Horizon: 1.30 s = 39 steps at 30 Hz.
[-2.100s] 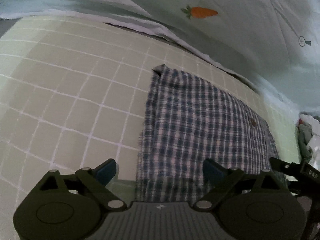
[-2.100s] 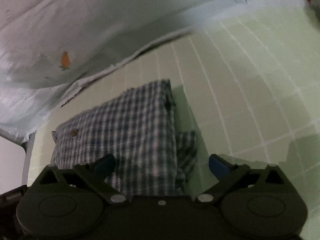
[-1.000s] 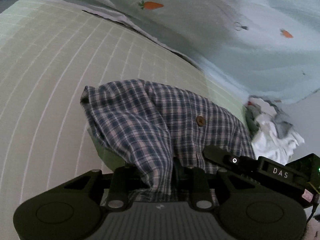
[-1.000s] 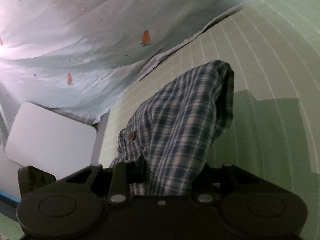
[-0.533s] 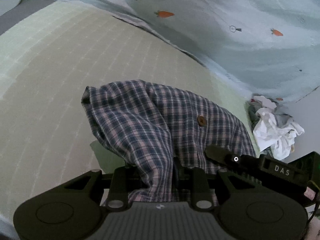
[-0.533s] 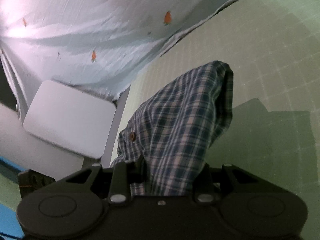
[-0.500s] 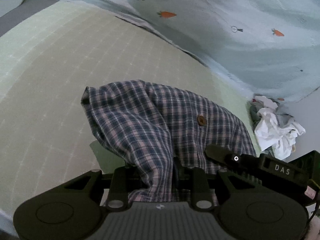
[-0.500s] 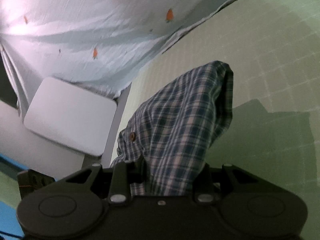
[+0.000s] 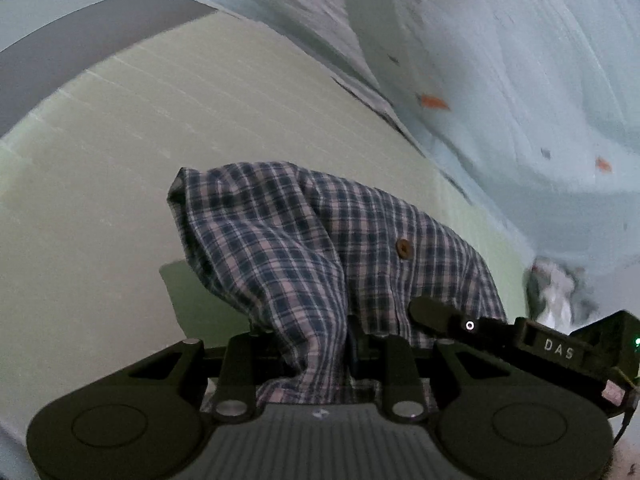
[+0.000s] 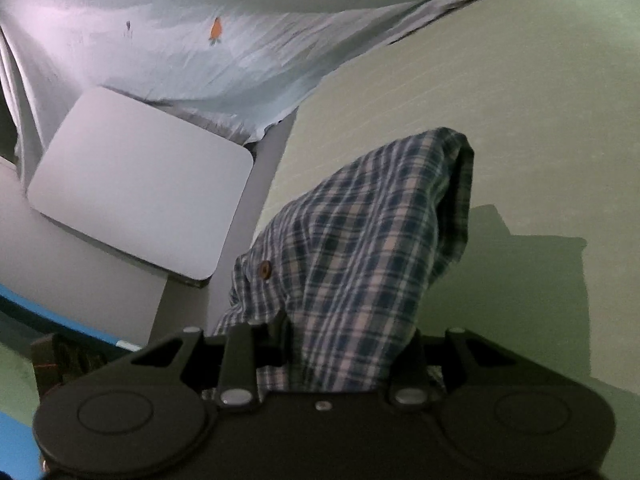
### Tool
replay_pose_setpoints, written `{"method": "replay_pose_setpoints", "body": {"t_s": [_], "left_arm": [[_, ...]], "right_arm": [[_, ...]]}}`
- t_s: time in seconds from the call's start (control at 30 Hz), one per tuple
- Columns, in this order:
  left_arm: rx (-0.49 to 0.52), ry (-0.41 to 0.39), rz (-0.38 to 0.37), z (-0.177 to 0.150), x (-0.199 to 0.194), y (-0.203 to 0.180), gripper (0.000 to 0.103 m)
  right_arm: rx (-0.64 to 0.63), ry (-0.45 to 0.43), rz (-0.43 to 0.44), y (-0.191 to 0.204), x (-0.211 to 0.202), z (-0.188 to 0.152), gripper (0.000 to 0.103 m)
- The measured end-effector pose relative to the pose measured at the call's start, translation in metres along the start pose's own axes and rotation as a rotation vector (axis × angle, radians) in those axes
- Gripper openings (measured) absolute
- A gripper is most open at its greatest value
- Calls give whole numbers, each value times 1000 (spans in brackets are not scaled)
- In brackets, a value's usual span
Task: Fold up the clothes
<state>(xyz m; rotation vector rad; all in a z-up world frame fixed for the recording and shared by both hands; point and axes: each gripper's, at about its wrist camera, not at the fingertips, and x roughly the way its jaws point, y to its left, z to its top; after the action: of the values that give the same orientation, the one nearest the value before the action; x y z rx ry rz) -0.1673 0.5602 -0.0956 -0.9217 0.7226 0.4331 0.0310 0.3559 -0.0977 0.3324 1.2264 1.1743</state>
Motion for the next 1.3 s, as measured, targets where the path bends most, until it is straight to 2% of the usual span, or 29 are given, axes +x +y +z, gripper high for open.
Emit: {"method": "replay_pose_setpoints", "body": {"t_s": [0.13, 0.3, 0.5, 0.57, 0.6, 0.63, 0.67, 0.73, 0.8, 0.83, 0.87, 0.9, 0.97, 1.0, 1.07, 1.17, 1.23, 1.3], "left_arm": [[-15, -63, -28, 74, -2, 50, 28], [-7, -184, -34, 181, -4, 109, 28], [24, -324, 44, 294, 5, 153, 29], [24, -357, 97, 320, 16, 169, 38], [14, -367, 142, 329, 23, 179, 44], [-8, -371, 206, 335, 33, 189, 57], [-30, -374, 271, 342, 43, 200, 63], [-57, -359, 404, 346, 63, 216, 63], [-55, -337, 456, 341, 75, 224, 68], [-57, -332, 463, 337, 78, 227, 75], [-62, -331, 469, 332, 81, 229, 80], [-68, -332, 474, 328, 82, 231, 83], [-81, -340, 485, 320, 79, 239, 91], [-88, -344, 490, 316, 77, 242, 92], [-103, -358, 490, 307, 76, 246, 96], [-62, -349, 528, 302, 74, 241, 98], [-20, -352, 562, 297, 63, 234, 98], [9, -373, 569, 289, 46, 226, 98]], "right_arm": [[-33, -2, 24, 32, 68, 42, 33], [-112, -35, 88, 78, 167, 114, 33], [-222, -47, 164, 123, 283, 204, 34], [-260, -49, 177, 129, 315, 225, 39], [-276, -46, 163, 129, 333, 234, 46], [-291, -41, 132, 127, 351, 240, 51], [-309, -35, 86, 124, 368, 245, 59], [-366, -26, -54, 118, 397, 248, 61], [-464, -64, -225, 119, 410, 241, 71], [-527, -119, -286, 123, 408, 233, 81], [-590, -174, -347, 128, 405, 225, 84], [-635, -214, -373, 132, 401, 217, 85], [-679, -257, -335, 139, 392, 201, 86], [-700, -278, -317, 142, 387, 193, 86], [-702, -244, -301, 136, 388, 182, 90], [-638, -166, -408, 114, 393, 177, 90], [-569, -185, -430, 105, 378, 178, 90], [-555, -213, -468, 106, 357, 177, 92]]}}
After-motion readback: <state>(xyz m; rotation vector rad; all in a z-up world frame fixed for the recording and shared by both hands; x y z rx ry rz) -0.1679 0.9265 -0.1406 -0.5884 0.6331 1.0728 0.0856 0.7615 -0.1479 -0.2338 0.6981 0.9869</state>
